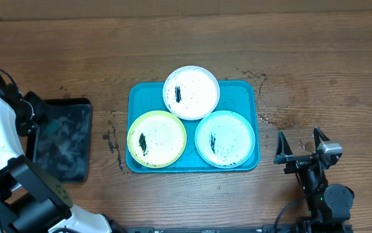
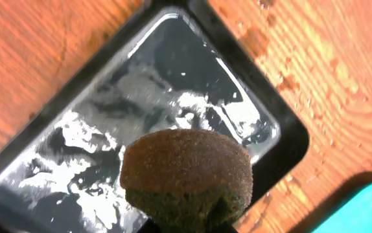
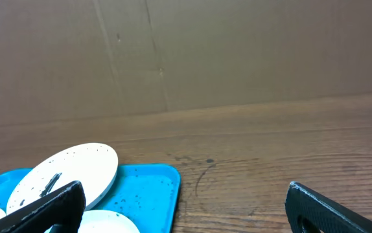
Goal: Clean dirty plates on tray and stack at the side
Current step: 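Rub the held sponge in the soapy water with the left gripper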
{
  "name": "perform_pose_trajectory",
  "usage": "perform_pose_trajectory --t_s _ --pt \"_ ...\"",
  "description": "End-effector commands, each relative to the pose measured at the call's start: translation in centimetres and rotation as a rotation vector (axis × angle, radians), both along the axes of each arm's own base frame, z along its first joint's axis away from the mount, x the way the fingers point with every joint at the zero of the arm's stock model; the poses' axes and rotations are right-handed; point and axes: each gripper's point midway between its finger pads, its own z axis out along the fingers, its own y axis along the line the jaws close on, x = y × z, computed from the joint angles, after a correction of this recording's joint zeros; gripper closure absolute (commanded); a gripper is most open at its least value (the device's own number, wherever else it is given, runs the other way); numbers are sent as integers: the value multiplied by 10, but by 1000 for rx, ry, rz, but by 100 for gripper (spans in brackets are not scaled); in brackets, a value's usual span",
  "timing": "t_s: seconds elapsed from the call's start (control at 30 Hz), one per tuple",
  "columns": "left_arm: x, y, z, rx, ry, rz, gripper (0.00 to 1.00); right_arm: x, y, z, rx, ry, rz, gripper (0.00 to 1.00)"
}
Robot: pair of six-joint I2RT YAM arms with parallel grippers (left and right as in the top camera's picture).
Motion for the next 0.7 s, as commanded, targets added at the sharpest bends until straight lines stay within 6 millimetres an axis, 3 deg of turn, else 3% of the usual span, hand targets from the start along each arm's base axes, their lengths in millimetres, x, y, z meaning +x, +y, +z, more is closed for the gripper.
perform_pose_trajectory --t_s 0.0,0.1,0.2,0.4,0.43,0.47,0.53,0.57,0.6,0.67 --pt "0 -4 -26 -39 29 -2 96 0 0 -3 -4 -1 -5 0" --pt "-8 -8 -64 -79 96 0 96 0 0 -3 -4 -1 -4 0" --pt "-13 -11 -85 -111 142 1 96 0 0 -3 -4 -1 -4 0" --pt "-19 -11 -97 -119 186 5 96 0 0 -3 -4 -1 -4 0" --pt "-21 -11 -97 -114 195 6 89 0 0 -3 -4 -1 -4 0" --pt "-22 -10 -97 -110 205 7 67 0 0 -3 -4 -1 -4 0" --pt "-25 -9 -97 -103 218 9 66 0 0 -3 -4 -1 -4 0" --pt "-27 -10 -97 -105 226 9 60 0 0 -3 -4 -1 -4 0" --pt "-29 -11 -97 -112 233 9 46 0 0 -3 -4 -1 -4 0" --pt "-31 -13 -97 -119 240 8 39 0 0 -3 -4 -1 -4 0"
